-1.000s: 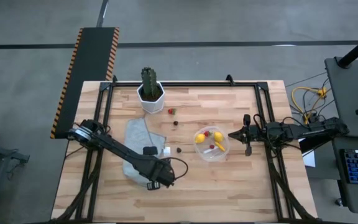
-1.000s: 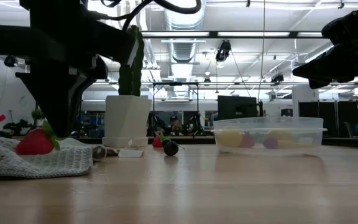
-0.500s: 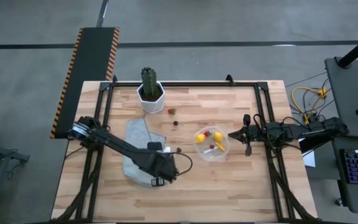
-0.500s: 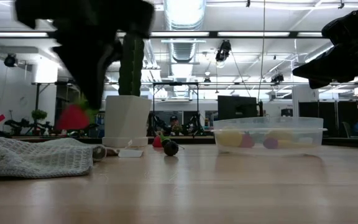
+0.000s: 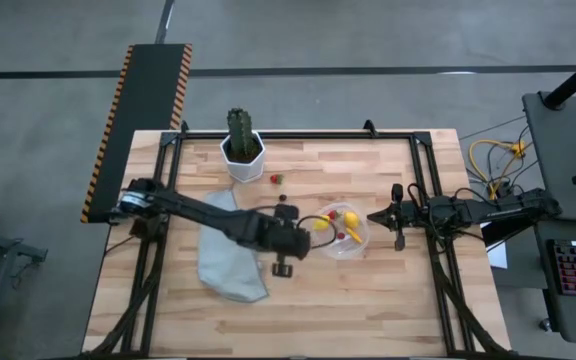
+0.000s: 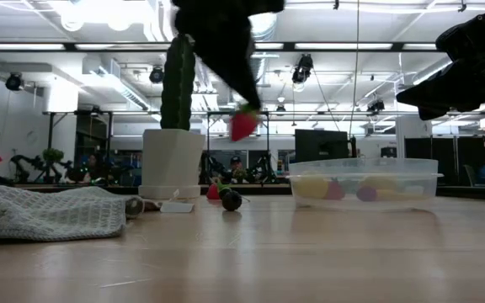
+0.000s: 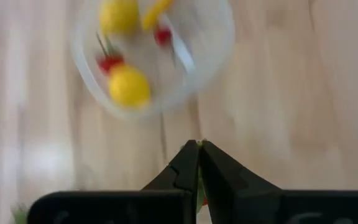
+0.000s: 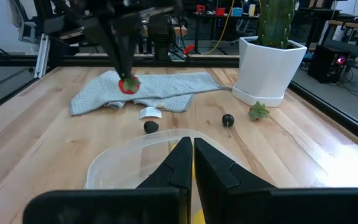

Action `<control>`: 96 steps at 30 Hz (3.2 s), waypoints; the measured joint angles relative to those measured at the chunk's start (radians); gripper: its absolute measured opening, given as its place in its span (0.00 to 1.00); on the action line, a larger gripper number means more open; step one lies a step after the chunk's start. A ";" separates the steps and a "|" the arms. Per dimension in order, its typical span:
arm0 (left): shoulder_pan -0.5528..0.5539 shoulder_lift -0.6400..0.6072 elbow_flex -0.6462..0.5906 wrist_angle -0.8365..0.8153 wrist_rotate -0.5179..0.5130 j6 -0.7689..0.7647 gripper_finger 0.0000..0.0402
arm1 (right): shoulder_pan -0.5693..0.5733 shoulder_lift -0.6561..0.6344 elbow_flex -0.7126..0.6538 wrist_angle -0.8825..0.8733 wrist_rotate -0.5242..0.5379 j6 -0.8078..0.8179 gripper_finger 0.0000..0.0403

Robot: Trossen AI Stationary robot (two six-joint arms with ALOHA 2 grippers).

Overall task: Pick and placing Produce into tupperware
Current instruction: Put the bottom red strawberry into the transparent container, then put the bottom black berry into the transparent container

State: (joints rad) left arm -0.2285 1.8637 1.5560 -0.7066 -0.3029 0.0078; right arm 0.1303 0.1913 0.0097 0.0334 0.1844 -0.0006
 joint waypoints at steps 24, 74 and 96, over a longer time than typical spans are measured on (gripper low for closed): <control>0.162 0.114 -0.012 0.479 0.246 0.344 0.00 | 0.000 0.007 0.000 0.000 0.000 0.027 0.02; 0.172 0.218 0.004 0.489 0.246 0.340 0.09 | 0.000 0.014 0.000 0.000 0.000 0.027 0.02; 0.134 0.072 -0.002 0.315 0.184 0.338 0.23 | 0.000 0.016 0.000 0.000 0.000 0.027 0.02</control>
State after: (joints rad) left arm -0.0945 1.9360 1.5539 -0.3919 -0.1186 0.3459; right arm 0.1305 0.2070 0.0101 0.0330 0.1841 0.0265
